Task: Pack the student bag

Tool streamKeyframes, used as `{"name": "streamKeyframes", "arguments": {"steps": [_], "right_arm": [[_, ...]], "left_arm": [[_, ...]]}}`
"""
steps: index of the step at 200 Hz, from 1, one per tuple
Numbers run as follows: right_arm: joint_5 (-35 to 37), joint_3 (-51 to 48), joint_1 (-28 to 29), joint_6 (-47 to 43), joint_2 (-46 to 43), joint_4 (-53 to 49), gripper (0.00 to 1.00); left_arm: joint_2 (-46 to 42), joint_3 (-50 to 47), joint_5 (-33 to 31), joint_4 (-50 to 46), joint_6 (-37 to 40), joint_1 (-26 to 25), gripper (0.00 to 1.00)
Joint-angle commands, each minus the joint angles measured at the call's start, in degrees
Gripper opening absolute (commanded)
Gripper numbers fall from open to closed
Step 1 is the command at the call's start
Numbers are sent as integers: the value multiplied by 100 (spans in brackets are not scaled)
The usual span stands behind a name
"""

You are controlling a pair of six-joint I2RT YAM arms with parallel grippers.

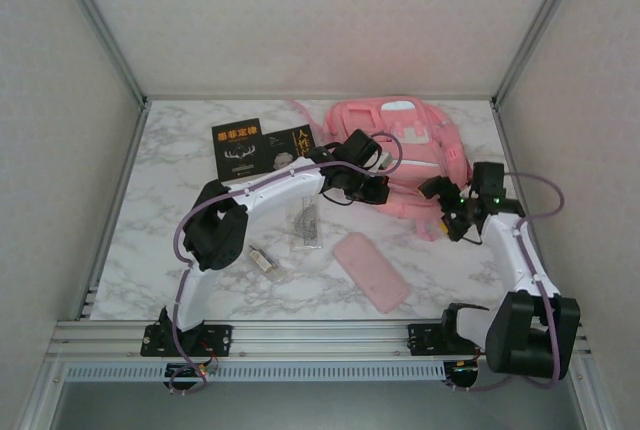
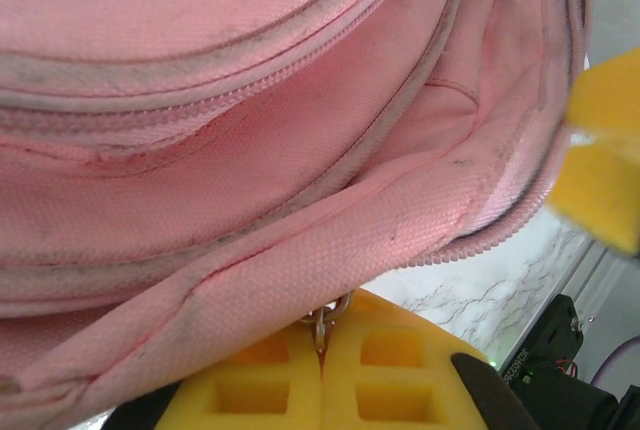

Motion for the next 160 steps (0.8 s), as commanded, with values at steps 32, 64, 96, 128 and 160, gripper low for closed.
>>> {"name": "streamKeyframes", "arguments": {"steps": [32, 64, 96, 128, 160], "right_arm": [[-362, -745, 306, 1818, 678, 2672, 89], [76, -799, 319, 1644, 979, 2797, 0], [573, -648, 317, 1043, 584, 2060, 0], [753, -578, 313, 652, 313, 1618, 0], [568, -694, 319, 612, 317, 1640, 0]], "left_arm": [[-193, -225, 181, 403, -135, -66, 0], [-290, -384, 73, 46, 181, -14, 0], [-248, -417, -233, -809, 887, 282, 0], [-133, -354, -754, -1515, 1562, 843, 0], [11, -221, -1295, -1272, 1640, 1483, 0]]}}
